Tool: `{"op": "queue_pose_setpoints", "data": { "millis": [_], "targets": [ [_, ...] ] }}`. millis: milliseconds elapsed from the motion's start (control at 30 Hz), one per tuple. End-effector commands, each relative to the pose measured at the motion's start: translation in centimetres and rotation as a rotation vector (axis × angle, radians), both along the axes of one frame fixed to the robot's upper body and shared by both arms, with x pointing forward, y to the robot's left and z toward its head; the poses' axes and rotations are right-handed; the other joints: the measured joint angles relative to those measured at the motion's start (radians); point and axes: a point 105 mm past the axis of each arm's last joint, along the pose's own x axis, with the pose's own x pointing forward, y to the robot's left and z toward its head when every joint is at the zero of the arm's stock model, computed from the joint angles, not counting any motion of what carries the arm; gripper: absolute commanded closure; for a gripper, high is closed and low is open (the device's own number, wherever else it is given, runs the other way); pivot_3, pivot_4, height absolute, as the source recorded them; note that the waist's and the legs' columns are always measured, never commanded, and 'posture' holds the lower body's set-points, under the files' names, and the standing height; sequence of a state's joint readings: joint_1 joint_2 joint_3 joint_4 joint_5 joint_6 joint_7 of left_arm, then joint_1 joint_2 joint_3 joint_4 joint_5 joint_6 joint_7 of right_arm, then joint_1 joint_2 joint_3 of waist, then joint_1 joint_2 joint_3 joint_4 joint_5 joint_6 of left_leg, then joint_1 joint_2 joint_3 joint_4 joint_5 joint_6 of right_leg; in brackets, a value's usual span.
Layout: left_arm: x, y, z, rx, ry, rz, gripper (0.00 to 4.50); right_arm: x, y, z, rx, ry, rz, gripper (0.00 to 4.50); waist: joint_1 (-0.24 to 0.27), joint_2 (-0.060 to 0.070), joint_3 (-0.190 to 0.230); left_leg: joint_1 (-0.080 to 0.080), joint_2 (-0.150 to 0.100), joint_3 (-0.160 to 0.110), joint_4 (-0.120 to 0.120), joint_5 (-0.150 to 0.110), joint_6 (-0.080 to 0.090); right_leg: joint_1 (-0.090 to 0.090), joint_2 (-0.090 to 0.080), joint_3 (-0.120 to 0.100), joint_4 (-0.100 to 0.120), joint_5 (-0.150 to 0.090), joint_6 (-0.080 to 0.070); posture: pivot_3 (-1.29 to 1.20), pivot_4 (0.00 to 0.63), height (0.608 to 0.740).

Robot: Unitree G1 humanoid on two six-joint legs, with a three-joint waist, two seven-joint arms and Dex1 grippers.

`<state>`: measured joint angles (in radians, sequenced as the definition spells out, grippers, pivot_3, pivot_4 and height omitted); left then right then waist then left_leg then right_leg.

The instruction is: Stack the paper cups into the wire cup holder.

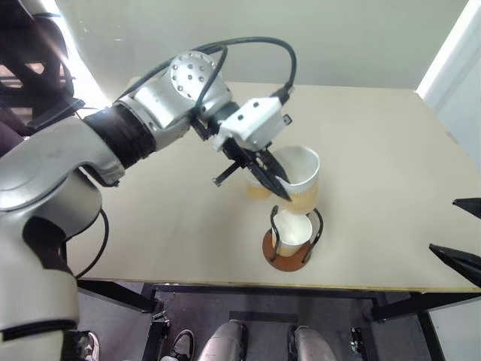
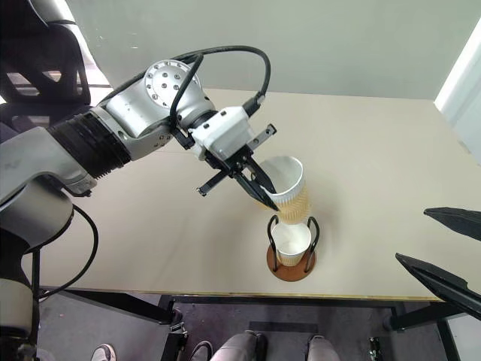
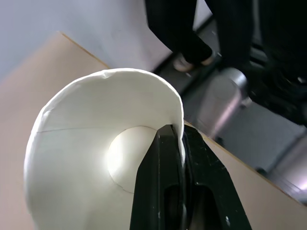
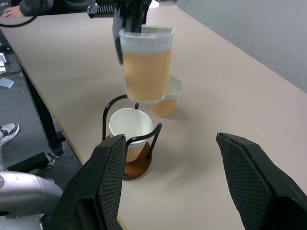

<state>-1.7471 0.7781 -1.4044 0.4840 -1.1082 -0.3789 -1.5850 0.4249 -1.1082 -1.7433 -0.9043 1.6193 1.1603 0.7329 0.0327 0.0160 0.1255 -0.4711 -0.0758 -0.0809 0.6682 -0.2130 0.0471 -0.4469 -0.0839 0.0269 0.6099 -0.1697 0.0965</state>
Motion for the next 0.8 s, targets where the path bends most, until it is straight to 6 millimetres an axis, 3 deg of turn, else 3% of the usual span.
{"op": "queue_pose_setpoints", "data": {
  "millis": [33,500,800],
  "targets": [
    [-0.9,-0.4,1.0,-0.007,-0.03,-0.077,4.48,-0.6,0.2,0.9,0.003,-0.069,-0.019,1.41,0.003,0.0,0.0,0.0,0.0,0.0,0.0,-0.001,0.001,0.0,0.0,0.0,0.0,0.0,0.0,0.0,0.15,0.74],
    [-0.9,-1.6,-1.1,0.052,-0.037,-0.145,4.48,-2.3,1.4,0.6,0.012,-0.058,-0.067,1.41,0.007,-0.001,0.001,0.002,0.0,0.001,0.008,-0.006,0.009,0.004,0.0,-0.001,0.002,-0.002,-0.009,0.0,0.15,0.74],
    [0.7,-3.1,-2.2,0.073,-0.033,-0.09,4.48,-3.3,1.6,0.5,0.02,-0.046,-0.121,1.41,0.011,-0.004,0.002,0.001,0.0,0.001,0.016,-0.006,0.01,0.009,-0.001,-0.002,0.002,0.001,-0.012,0.0,0.15,0.74]
  ]
}}
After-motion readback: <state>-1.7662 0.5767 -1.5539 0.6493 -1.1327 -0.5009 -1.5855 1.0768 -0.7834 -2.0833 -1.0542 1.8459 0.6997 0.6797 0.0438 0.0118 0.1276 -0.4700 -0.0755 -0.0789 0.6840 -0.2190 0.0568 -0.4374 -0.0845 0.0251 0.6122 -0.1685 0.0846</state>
